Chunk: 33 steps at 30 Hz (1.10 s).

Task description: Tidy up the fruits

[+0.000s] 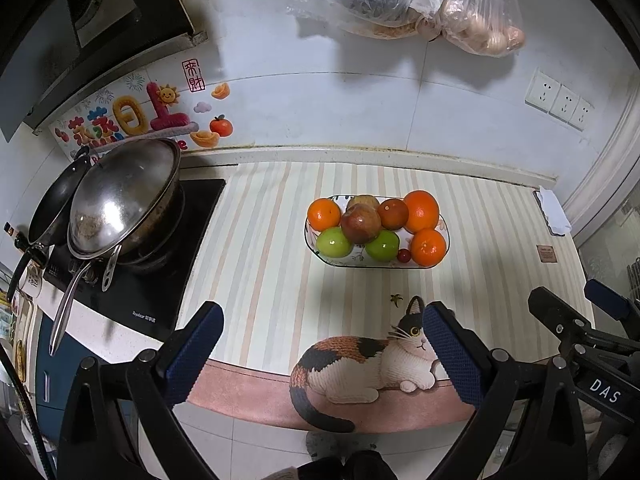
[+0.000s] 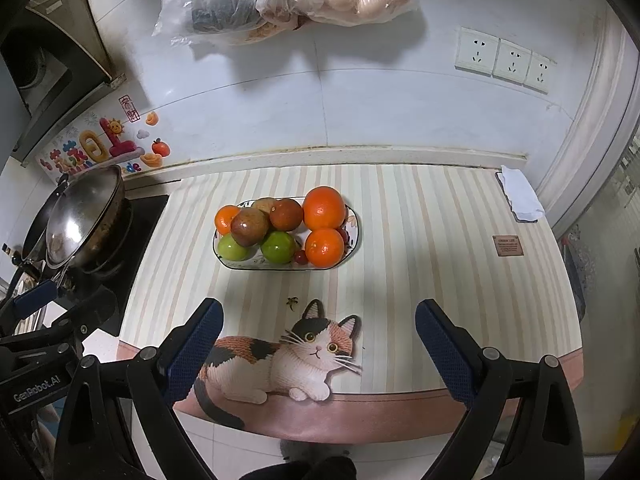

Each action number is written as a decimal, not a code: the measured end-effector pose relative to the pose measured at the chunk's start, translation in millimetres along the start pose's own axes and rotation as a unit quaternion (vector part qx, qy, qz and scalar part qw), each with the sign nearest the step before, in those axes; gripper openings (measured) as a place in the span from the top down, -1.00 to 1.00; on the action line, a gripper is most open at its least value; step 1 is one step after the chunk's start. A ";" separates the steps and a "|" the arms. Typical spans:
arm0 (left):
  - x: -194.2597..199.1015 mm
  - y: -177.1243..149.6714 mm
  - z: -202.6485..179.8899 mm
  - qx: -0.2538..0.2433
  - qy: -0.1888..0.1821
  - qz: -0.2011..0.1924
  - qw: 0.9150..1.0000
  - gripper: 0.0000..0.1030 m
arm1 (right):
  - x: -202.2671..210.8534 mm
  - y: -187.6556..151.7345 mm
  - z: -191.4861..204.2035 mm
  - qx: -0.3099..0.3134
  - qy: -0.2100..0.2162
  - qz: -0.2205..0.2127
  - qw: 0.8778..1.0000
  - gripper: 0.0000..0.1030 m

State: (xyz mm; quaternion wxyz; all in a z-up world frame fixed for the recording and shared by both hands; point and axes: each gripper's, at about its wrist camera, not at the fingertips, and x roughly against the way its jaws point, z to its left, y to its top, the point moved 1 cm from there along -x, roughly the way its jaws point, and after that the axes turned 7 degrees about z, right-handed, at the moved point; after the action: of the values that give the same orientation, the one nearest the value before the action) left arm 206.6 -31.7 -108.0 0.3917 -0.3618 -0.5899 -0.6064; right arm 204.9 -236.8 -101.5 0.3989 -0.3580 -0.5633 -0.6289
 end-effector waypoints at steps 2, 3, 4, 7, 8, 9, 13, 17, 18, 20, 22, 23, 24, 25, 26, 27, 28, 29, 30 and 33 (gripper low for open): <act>0.2 0.1 0.0 -0.001 0.001 -0.001 1.000 -0.98 | 0.9 0.6 0.1 0.002 -0.002 0.000 1.000 -0.92; 0.6 0.1 0.2 0.000 0.001 -0.001 1.000 -0.98 | 0.9 0.8 0.3 0.002 -0.002 0.000 1.000 -0.92; 0.6 0.4 0.2 0.000 0.001 -0.002 1.000 -0.98 | 1.5 0.5 0.5 0.001 -0.001 -0.001 1.000 -0.92; 0.6 0.1 0.3 0.000 0.001 -0.001 1.000 -0.98 | 0.7 0.9 0.4 0.002 -0.001 0.000 1.000 -0.92; 0.6 0.1 0.2 0.001 0.001 -0.001 1.000 -0.98 | 1.3 0.7 0.7 0.001 -0.001 -0.001 1.000 -0.92; 1.1 0.2 0.0 0.001 0.000 0.000 1.000 -0.98 | 1.2 1.3 0.7 0.002 -0.003 -0.001 1.000 -0.92; 1.1 0.5 2.0 0.004 -0.003 0.001 1.000 -0.98 | 2.0 1.3 1.0 0.002 -0.005 -0.001 1.000 -0.92; -0.6 0.0 3.8 0.004 -0.008 0.004 1.000 -0.98 | 3.3 0.2 2.0 0.001 -0.005 0.001 1.000 -0.92; -1.2 -0.1 3.6 0.003 -0.009 0.006 1.000 -0.98 | 3.7 -0.1 2.4 0.001 -0.005 0.001 1.000 -0.92; -2.8 -0.7 3.4 0.002 -0.010 0.010 1.000 -0.98 | 3.4 -0.4 1.7 0.000 -0.005 0.002 1.000 -0.92; -4.3 -1.4 3.0 0.001 -0.012 0.015 1.000 -0.98 | 3.5 -1.1 1.8 0.000 -0.006 0.002 1.000 -0.92; -4.5 -1.8 2.8 0.001 -0.013 0.016 1.000 -0.98 | 3.9 -1.8 1.3 -0.001 -0.006 0.003 1.000 -0.92; -4.7 -2.7 2.3 0.000 -0.013 0.017 1.000 -0.98 | 3.4 -1.9 1.6 -0.001 -0.006 0.004 1.000 -0.92; -4.9 -3.1 1.9 -0.001 -0.013 0.017 1.000 -0.98 | 2.6 -1.4 1.2 -0.001 -0.006 0.005 1.000 -0.92; -5.1 -3.3 1.5 -0.002 -0.013 0.018 1.000 -0.98 | 2.4 -1.7 1.0 -0.001 -0.006 0.005 1.000 -0.92; -5.2 -4.1 1.0 -0.003 -0.013 0.019 1.000 -0.98 | 2.7 -2.3 0.4 -0.002 -0.005 0.006 1.000 -0.92; -5.3 -4.5 0.5 -0.004 -0.013 0.019 1.000 -0.98 | 1.9 -1.3 0.6 -0.001 -0.006 0.006 1.000 -0.92; -5.2 -4.8 0.5 -0.005 -0.013 0.019 1.000 -0.98 | 1.8 -1.0 0.4 -0.001 -0.005 0.005 1.000 -0.92; -5.3 -5.0 -0.2 -0.007 -0.012 0.018 1.000 -0.98 | 1.9 -1.1 0.0 -0.001 -0.005 0.005 1.000 -0.92; -5.4 -5.2 0.0 -0.008 -0.013 0.018 1.000 -0.98 | 2.1 -1.0 0.2 -0.002 -0.005 0.004 1.000 -0.92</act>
State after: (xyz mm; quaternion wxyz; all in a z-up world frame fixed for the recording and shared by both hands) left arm 204.2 -31.5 -115.1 0.3922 -0.3835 -0.5837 -0.5988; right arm 203.1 -236.7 -100.0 0.3975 -0.3643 -0.5627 -0.6266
